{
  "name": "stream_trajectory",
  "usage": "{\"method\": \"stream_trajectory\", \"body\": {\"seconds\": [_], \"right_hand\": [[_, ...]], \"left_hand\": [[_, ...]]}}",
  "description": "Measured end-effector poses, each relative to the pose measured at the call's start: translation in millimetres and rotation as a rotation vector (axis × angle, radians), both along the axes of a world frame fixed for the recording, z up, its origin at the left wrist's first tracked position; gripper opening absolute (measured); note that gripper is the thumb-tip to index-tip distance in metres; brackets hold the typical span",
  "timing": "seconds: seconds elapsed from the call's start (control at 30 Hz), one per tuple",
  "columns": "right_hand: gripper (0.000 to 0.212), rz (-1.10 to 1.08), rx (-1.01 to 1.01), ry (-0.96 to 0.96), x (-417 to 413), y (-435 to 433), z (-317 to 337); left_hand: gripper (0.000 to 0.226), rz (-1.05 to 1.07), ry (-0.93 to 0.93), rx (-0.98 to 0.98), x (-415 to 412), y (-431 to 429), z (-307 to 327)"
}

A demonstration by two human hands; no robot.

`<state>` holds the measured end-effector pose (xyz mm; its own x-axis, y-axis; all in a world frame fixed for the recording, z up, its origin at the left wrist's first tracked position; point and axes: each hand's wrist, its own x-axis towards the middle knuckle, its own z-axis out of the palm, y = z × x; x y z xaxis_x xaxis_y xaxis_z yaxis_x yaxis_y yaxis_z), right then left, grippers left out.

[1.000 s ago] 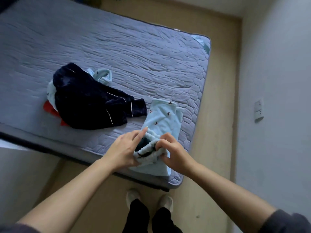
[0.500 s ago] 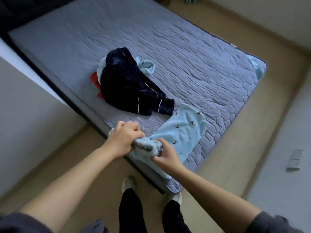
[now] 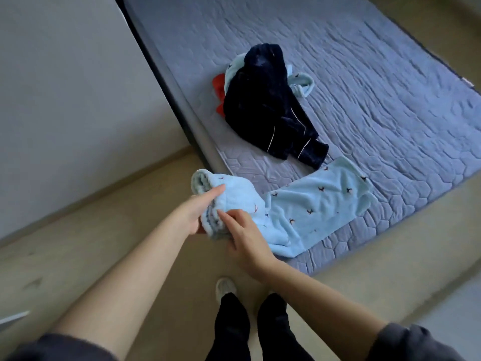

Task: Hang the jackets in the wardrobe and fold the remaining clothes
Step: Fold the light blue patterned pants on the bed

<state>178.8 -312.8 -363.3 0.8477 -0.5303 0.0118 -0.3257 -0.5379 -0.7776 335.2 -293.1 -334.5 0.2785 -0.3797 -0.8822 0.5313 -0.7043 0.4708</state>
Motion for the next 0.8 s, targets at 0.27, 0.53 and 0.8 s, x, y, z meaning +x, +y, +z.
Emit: {"method": "stream_trajectory", "body": {"seconds": [0.27,0.53,0.8], "right_hand": [[0.041,-0.025,0.391,0.438,-17.2,2.0,-106.3],[0.014,-0.864,1.100,0.760,-64.1,-39.4,-260.4],[0.040,-1.314,1.326,0.450,-76.2,-32.2,-347.0]], "left_hand": [[0.045,-0.029,-0.255,0.265,31.0,65.1,-97.2],[0.058,-0.041,-0.452,0.483,22.1,127.1,-205.5],[0.036,0.021,-0.483,0.515,-1.8,169.5,-276.8]]}}
